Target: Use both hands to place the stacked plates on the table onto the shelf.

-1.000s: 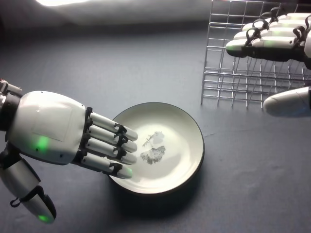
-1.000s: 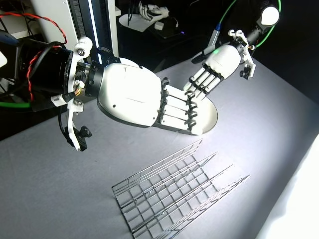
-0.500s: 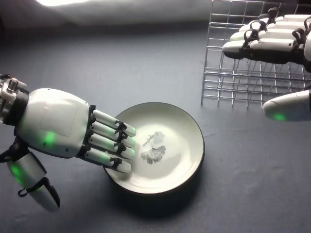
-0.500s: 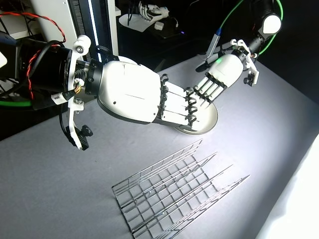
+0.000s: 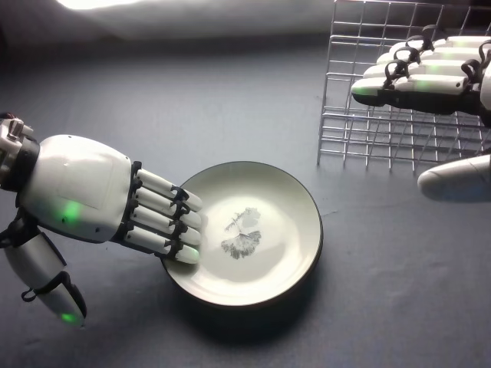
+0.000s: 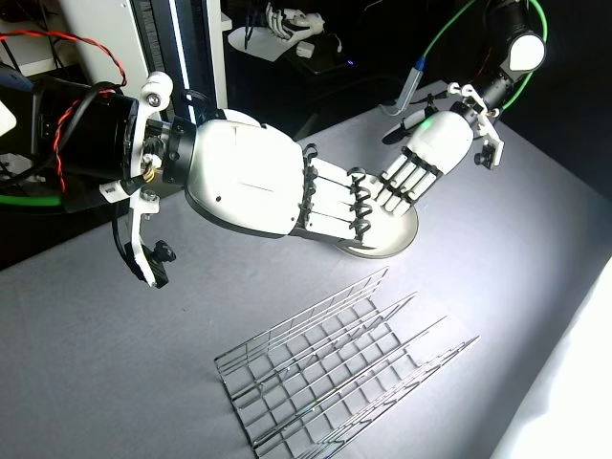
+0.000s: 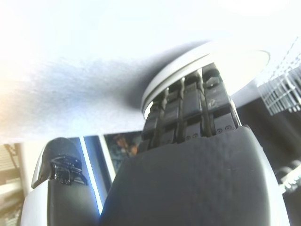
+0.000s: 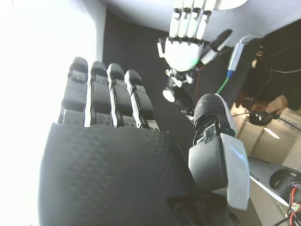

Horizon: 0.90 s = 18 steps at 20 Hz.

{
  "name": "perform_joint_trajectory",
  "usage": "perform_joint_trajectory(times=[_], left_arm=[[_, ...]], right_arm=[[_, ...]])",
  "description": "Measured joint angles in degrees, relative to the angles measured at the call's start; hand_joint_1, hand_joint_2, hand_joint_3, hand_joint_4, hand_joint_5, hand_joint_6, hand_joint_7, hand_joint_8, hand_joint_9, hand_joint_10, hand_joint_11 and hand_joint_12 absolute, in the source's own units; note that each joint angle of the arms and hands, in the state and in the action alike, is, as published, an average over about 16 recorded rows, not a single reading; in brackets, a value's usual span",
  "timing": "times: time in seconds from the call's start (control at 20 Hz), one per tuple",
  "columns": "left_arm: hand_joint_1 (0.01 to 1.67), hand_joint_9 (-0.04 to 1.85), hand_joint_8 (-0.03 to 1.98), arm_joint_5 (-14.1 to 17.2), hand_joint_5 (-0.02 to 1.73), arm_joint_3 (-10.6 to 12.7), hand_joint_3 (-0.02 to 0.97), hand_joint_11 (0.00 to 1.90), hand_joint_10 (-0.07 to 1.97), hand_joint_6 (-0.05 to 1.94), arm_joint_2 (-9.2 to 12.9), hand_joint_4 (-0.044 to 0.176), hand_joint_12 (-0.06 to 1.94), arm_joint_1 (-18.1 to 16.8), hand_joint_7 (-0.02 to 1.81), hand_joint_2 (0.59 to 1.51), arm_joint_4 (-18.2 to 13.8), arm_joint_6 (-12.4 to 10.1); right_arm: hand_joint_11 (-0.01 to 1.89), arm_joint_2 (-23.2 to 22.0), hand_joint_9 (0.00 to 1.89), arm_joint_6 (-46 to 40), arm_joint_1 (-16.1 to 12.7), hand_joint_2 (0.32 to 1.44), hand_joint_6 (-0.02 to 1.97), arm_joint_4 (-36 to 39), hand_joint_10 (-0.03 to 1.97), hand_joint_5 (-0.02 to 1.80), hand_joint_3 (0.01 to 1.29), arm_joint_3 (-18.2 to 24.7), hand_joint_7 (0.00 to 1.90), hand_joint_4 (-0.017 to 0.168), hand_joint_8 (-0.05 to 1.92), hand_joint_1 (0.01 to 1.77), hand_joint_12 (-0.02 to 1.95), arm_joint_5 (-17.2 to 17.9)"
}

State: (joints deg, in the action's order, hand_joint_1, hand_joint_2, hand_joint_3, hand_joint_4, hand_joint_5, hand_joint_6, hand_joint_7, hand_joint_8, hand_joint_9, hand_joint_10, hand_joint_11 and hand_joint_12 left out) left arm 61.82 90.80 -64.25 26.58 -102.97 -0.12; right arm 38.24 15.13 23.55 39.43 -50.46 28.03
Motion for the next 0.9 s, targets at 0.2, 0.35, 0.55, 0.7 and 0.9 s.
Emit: perform_joint_trajectory(times=[0.2, 0.35, 0.55, 0.7, 0.9], left_arm=[[0.02, 0.02, 0.00, 0.26, 0.02, 0.62, 0.016, 0.02, 0.00, -0.02, -0.18, -0.005, 0.00, 0.33, 0.02, 1.068, -0.02, 0.03], [0.02, 0.02, 0.00, 0.41, 0.01, 0.84, 0.016, 0.02, 0.00, -0.02, -0.25, -0.006, 0.00, 0.67, 0.01, 1.065, 0.12, 0.21], [0.02, 0.02, 0.00, 0.52, 0.00, 0.91, 0.016, 0.02, 0.00, -0.02, -0.37, -0.008, 0.00, 1.16, 0.00, 1.060, 0.43, 0.61], [0.02, 0.02, 0.00, 0.53, -0.01, 0.75, 0.015, 0.02, 0.00, -0.02, -0.48, -0.008, 0.00, 1.52, 0.00, 1.055, 0.60, 0.95], [0.02, 0.02, -0.01, 0.44, -0.01, 0.22, 0.016, 0.02, 0.00, -0.02, -0.73, -0.008, 0.00, 2.02, 0.00, 1.053, 0.71, 1.45]], right_arm=[[0.02, 0.00, 0.02, 0.03, 0.36, 1.26, 0.03, 0.00, 0.01, 0.04, 0.02, 0.00, 0.03, -0.001, 0.00, 0.04, 0.02, 0.68], [0.02, 0.00, 0.02, 0.05, 0.59, 1.27, 0.03, 0.02, 0.01, 0.04, 0.02, 0.00, 0.04, -0.001, 0.00, 0.04, 0.02, 1.17], [0.02, 0.00, 0.02, 0.08, 0.81, 1.27, 0.03, 0.08, 0.01, 0.05, 0.02, 0.00, 0.04, -0.001, 0.00, 0.04, 0.02, 1.68], [0.02, 0.00, 0.02, 0.11, 0.98, 1.27, 0.03, 0.11, 0.01, 0.05, 0.02, 0.00, 0.04, -0.001, 0.00, 0.04, 0.01, 1.95], [0.02, 0.00, 0.02, 0.16, 1.24, 1.27, 0.03, 0.15, 0.01, 0.06, 0.02, 0.00, 0.05, -0.001, 0.00, 0.04, 0.01, 2.29]])
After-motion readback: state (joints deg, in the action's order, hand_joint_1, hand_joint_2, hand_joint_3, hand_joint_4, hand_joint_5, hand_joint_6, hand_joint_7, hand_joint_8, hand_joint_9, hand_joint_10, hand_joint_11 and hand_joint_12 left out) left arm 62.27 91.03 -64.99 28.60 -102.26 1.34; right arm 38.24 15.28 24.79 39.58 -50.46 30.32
